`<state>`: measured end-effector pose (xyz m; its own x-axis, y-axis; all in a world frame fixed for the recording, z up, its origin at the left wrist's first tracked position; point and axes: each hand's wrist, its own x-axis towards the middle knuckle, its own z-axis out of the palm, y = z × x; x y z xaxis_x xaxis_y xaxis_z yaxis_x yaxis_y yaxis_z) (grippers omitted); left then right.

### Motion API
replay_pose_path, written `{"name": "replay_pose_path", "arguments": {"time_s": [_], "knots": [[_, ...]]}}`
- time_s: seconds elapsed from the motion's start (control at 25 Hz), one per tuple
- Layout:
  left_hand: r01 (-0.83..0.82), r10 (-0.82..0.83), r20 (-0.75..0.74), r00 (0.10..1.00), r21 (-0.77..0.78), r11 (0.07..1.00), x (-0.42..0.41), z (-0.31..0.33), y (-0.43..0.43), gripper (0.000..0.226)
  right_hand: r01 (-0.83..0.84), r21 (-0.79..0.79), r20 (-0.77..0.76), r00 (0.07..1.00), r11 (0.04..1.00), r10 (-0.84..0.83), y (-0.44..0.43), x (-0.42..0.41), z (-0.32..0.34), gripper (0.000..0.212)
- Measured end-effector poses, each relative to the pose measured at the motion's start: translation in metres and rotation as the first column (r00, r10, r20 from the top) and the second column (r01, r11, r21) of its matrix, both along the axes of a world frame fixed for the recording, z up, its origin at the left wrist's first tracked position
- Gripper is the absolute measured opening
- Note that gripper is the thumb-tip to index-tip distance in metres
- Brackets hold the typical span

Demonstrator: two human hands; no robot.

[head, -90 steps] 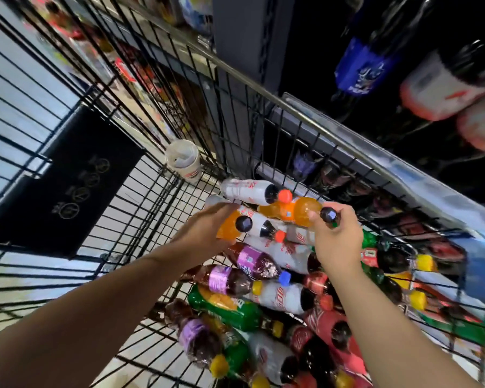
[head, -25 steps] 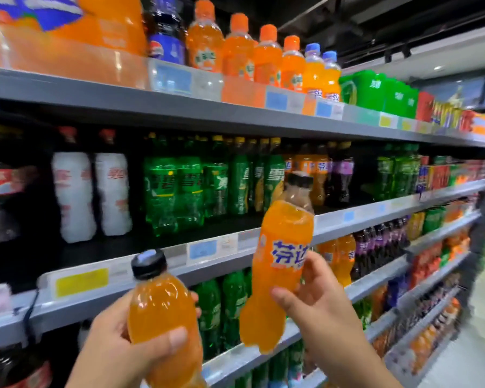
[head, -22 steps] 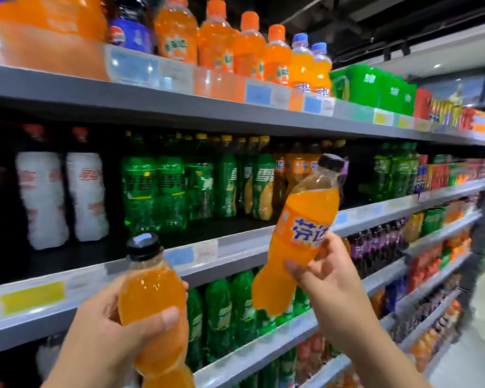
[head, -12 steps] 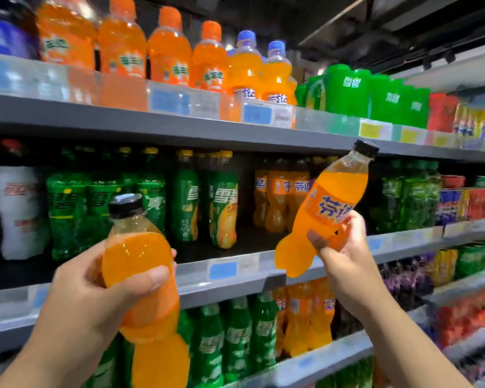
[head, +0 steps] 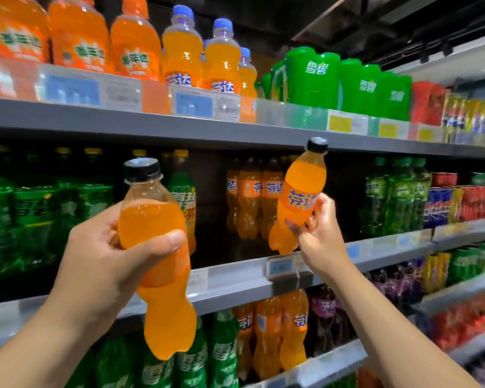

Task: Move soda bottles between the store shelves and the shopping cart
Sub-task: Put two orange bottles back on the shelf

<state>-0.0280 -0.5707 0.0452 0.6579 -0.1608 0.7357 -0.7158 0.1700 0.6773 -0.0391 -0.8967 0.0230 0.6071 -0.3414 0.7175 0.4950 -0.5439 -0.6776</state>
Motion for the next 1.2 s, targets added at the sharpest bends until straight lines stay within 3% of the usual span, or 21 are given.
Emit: {"name": "replay_pose_path", "arguments": {"time_s": [0.24,0.48,0.64,0.84,1.0,1.08,1.2], "knots": [[-0.024,0.024,0.009,1.0,0.017,1.0,0.012,-0.002,-0.035,0.047,0.072,0.091,-0.259,0.965,0.993,-0.047,-0.033,0.035,0.001,0.042],[-0.084,0.083,0.012,0.996,0.031,0.996,0.007,0.006,-0.07,0.045,0.067,-0.122,-0.569,0.813,0.99,-0.125,-0.056,0.069,0.023,0.049],[-0.112,0.11,0.051,0.993,0.048,0.993,0.0,0.017,-0.095,0.046,0.027,-0.208,-0.51,0.85,0.978,-0.132,-0.065,0.079,0.033,0.055],[-0.203,0.195,0.116,0.974,0.061,0.977,-0.002,0.031,-0.119,0.043,0.06,-0.328,-0.544,0.804,0.943,-0.241,-0.074,0.085,0.038,0.052],[-0.31,0.301,0.298,0.906,-0.019,0.951,-0.003,0.038,-0.126,0.039,0.093,-0.42,-0.523,0.788,0.902,-0.325,-0.079,0.087,0.032,0.05],[-0.316,0.311,0.354,0.882,-0.044,0.948,0.003,0.039,-0.129,0.035,0.126,-0.435,-0.483,0.803,0.891,-0.35,-0.082,0.084,0.029,0.05],[-0.287,0.286,0.307,0.908,-0.041,0.957,0.017,0.041,-0.141,0.041,0.228,-0.466,-0.339,0.847,0.855,-0.41,-0.086,0.076,0.02,0.05]]}}
